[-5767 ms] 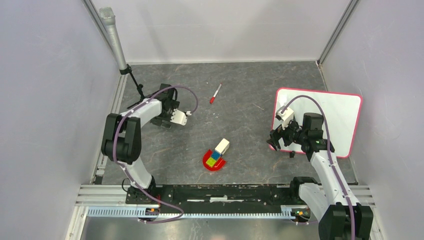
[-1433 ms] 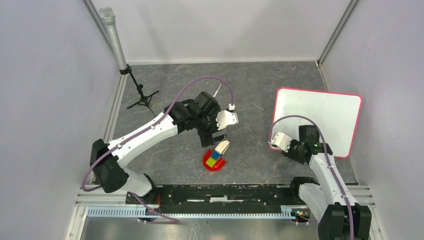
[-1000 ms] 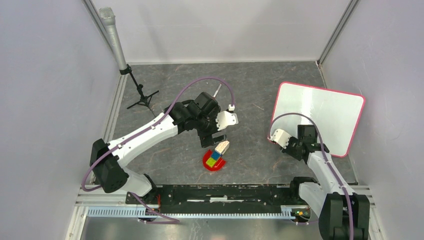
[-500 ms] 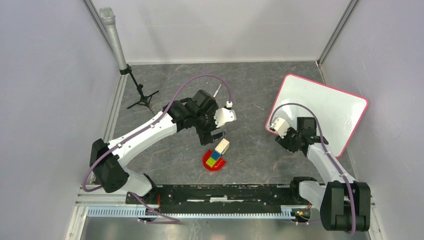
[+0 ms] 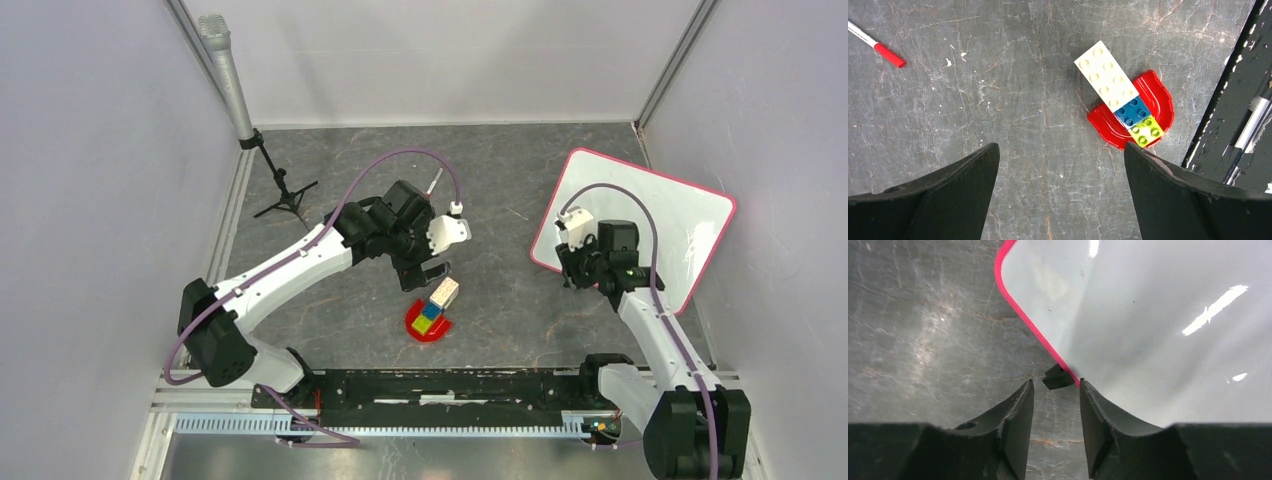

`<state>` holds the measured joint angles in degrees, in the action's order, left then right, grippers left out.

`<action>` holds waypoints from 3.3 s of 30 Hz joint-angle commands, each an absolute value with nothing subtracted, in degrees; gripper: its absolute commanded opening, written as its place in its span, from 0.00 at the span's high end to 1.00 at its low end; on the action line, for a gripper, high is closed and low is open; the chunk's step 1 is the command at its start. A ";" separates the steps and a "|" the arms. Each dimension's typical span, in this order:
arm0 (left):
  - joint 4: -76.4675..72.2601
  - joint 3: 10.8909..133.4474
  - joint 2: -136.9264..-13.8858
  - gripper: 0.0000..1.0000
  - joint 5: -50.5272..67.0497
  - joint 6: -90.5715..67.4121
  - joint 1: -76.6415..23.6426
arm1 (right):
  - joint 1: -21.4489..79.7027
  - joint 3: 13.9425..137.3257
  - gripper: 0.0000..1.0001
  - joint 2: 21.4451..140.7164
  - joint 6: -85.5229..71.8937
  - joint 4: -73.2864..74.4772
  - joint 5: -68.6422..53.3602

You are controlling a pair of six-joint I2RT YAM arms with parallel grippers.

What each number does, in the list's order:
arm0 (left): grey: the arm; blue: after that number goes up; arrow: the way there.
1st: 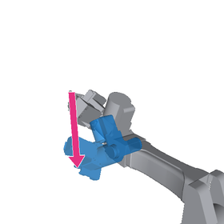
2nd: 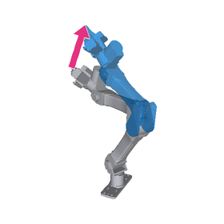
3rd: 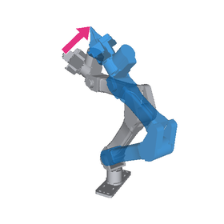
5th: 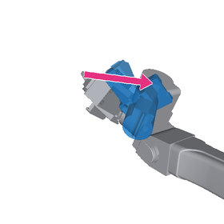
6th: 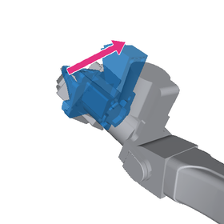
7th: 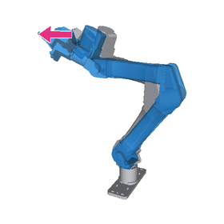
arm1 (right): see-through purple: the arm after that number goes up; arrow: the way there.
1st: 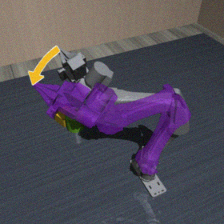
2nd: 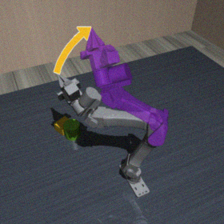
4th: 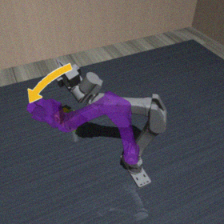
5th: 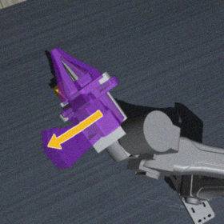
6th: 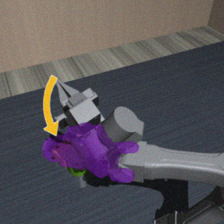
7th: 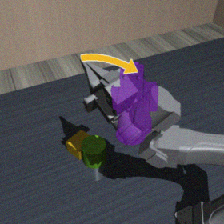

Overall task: Write a sentence on the whiteboard
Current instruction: Move the whiteboard stand to the center of the board.

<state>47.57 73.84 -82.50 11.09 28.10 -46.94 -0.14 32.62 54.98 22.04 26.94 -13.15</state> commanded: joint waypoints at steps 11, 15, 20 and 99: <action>45.62 75.58 -82.61 0.00 12.14 26.28 -46.49 | 8.11 43.08 0.59 64.45 -1.15 40.38 2.54; 45.62 75.20 -82.50 0.00 11.96 26.46 -46.54 | 8.03 37.59 0.56 59.15 -7.13 35.35 3.05; 45.62 75.04 -82.70 0.00 11.98 26.51 -46.51 | 8.12 31.26 0.60 54.03 -11.13 29.88 4.42; 50.28 84.55 -83.25 0.00 11.64 30.49 -53.81 | 36.50 21.65 1.00 65.20 -7.85 0.71 -16.39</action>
